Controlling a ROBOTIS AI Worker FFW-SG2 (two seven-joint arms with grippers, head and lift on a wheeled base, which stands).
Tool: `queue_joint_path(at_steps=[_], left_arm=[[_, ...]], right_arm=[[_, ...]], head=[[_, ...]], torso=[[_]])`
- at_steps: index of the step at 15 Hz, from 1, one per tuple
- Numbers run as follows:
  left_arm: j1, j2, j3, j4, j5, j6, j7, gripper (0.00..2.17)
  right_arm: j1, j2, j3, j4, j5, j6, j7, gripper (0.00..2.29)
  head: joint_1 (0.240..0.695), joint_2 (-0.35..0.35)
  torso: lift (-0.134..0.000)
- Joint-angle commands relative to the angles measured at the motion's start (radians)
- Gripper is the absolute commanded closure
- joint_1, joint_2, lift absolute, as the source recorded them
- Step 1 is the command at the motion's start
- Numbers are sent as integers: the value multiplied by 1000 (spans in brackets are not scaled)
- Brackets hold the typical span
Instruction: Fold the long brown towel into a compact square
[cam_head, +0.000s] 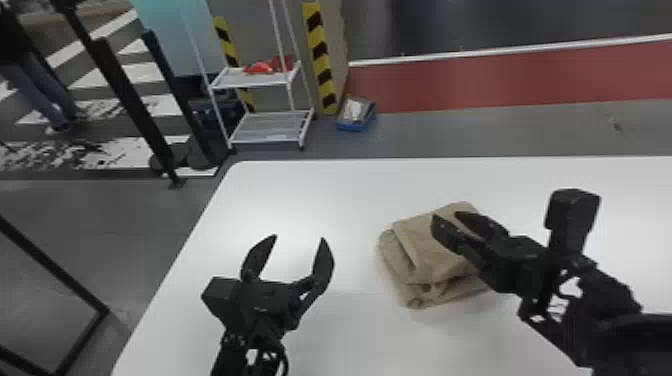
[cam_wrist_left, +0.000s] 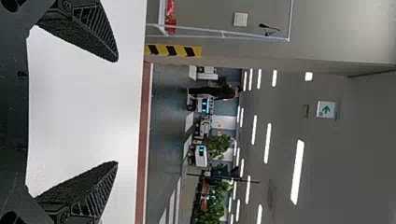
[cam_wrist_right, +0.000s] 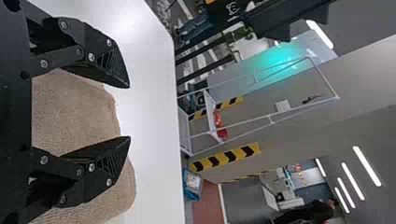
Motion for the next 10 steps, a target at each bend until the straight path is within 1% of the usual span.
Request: queue_joint_path(at_steps=[1, 3, 5, 8, 9, 10], left_arm=[[0, -3, 0, -1, 0, -1, -1, 90], [-1, -3, 0, 1, 0, -1, -5, 90], [-1, -3, 3, -1, 2, -1, -5, 90], [-5, -3, 1, 1, 2, -1, -5, 90], [-6, -3, 1, 2, 0, 2, -6, 90], [-8, -3, 1, 2, 2, 2, -5, 90]], right_arm=[[-48, 1, 53, 71, 56, 53, 1, 1929], [-55, 1, 113, 86, 102, 80, 5, 1963], [-34, 1, 140, 77, 105, 92, 24, 1963], [35, 1, 132, 11, 111, 77, 60, 1963], [66, -5, 119, -17, 113, 83, 83, 1963], [90, -17, 106, -44, 111, 86, 97, 1963]], head=[[695, 254], [695, 268], [695, 299], [695, 331], [695, 338], [695, 346]], torso=[[-119], [-119], [-119], [-119], [-119], [-119]])
